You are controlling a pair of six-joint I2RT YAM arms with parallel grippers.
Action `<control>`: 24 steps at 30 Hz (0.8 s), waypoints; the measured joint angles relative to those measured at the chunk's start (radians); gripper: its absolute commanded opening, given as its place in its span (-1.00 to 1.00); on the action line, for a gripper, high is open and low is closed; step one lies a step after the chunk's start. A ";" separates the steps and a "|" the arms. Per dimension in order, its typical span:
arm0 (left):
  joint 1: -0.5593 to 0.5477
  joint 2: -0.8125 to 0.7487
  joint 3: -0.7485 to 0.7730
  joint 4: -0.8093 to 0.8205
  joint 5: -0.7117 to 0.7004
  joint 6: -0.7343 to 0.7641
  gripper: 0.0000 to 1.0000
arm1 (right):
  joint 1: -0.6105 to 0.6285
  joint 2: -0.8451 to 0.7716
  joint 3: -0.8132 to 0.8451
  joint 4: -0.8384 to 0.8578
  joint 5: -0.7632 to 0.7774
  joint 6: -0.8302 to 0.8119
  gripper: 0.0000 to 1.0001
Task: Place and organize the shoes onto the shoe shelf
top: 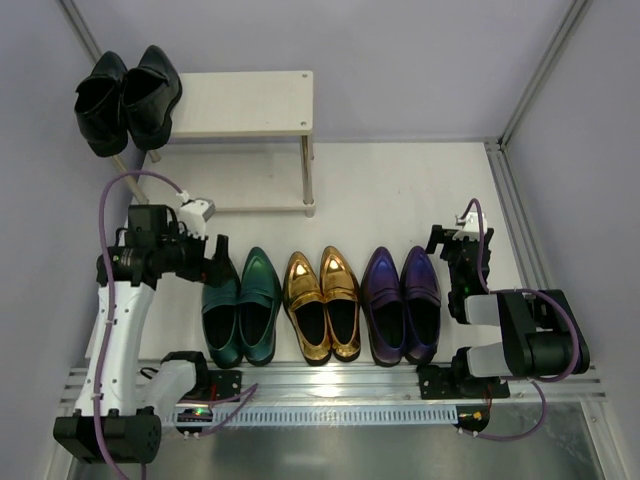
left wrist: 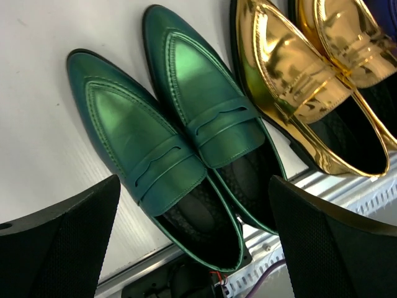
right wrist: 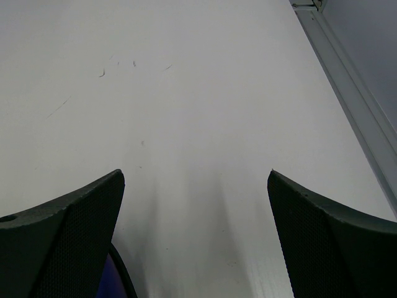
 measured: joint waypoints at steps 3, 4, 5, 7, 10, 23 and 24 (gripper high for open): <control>-0.044 0.022 0.002 -0.016 0.006 0.016 0.98 | 0.000 0.000 0.000 0.000 0.000 0.000 0.95; -0.057 0.027 0.002 -0.014 0.001 0.018 0.98 | 0.000 0.000 0.000 0.000 0.000 0.000 0.94; -0.066 0.032 0.002 -0.010 -0.008 0.014 0.98 | 0.000 0.000 0.000 0.000 0.000 0.000 0.95; -0.076 0.035 -0.001 0.020 -0.023 -0.009 0.99 | 0.000 0.000 0.000 0.000 0.000 0.000 0.95; -0.079 0.024 -0.024 0.114 -0.026 -0.067 0.99 | 0.000 0.000 0.000 0.000 0.000 0.000 0.94; -0.112 0.155 -0.070 0.366 -0.168 -0.402 0.99 | 0.000 0.000 0.000 0.000 0.000 0.000 0.95; -0.114 0.159 -0.072 0.371 -0.161 -0.426 0.99 | 0.000 0.000 0.000 0.000 0.000 0.000 0.94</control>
